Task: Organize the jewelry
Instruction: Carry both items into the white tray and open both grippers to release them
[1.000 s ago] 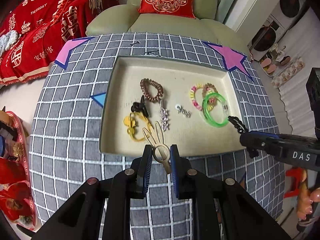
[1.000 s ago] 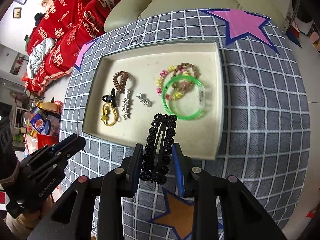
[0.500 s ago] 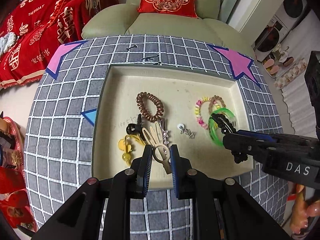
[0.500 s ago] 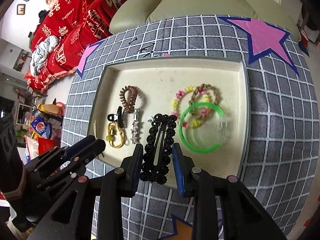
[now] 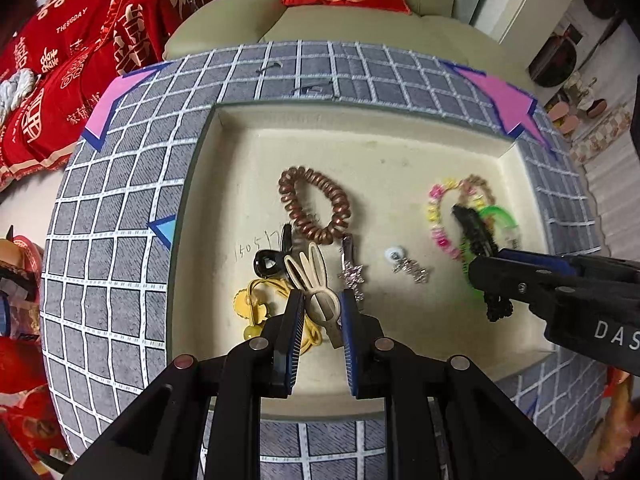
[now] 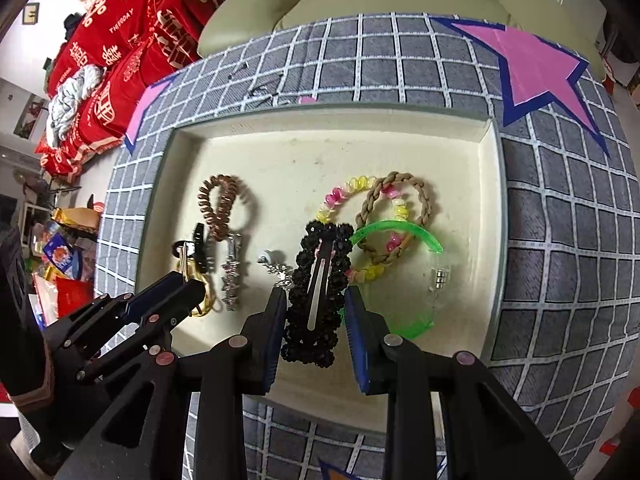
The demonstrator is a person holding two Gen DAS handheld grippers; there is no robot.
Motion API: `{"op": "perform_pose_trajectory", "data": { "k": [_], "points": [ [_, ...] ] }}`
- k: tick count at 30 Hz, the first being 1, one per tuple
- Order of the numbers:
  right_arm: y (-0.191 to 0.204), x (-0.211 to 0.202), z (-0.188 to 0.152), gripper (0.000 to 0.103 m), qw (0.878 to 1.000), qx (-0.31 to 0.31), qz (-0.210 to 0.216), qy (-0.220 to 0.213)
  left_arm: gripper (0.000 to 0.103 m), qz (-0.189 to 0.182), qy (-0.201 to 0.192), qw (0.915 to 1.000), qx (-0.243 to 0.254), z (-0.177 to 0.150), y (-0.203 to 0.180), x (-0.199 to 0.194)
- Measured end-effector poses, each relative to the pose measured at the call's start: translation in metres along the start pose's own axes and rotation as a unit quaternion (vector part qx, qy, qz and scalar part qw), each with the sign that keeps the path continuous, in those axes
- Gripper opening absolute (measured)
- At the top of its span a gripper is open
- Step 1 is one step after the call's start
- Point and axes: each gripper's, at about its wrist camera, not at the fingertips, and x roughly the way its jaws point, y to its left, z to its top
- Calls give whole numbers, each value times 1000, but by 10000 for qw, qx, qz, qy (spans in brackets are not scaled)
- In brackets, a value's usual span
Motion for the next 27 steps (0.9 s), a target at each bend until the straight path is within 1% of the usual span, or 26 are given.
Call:
{"op": "perform_pose_trajectory", "data": {
  "k": [6, 10, 13, 14, 15, 17, 21, 27],
  "points": [
    [-2, 12, -1, 32, 9999, -34, -117, 70, 27, 151, 62, 9998, 101, -4, 0, 10],
    [-5, 15, -2, 33, 9999, 28, -118, 98, 27, 248, 157, 9994, 156, -6, 0, 15],
    [-6, 16, -3, 33, 9998, 55, -148, 128, 27, 278, 127, 9994, 155, -7, 0, 14],
    [-7, 16, -3, 36, 9998, 79, -135, 143, 27, 283, 111, 9994, 163, -7, 0, 13],
    [-7, 16, -3, 42, 9998, 94, -130, 140, 27, 304, 94, 9993, 175, -7, -1, 12],
    [-8, 13, -4, 46, 9998, 108, -131, 95, 27, 325, 63, 9993, 196, -7, -1, 9],
    [-9, 3, -6, 49, 9999, 163, -54, 10, 27, 382, -20, 9991, 202, -6, -3, 1],
    [-10, -8, -13, 53, 9997, 253, 15, -38, 27, 384, -29, 9991, 160, -9, 0, -9]
  ]
}}
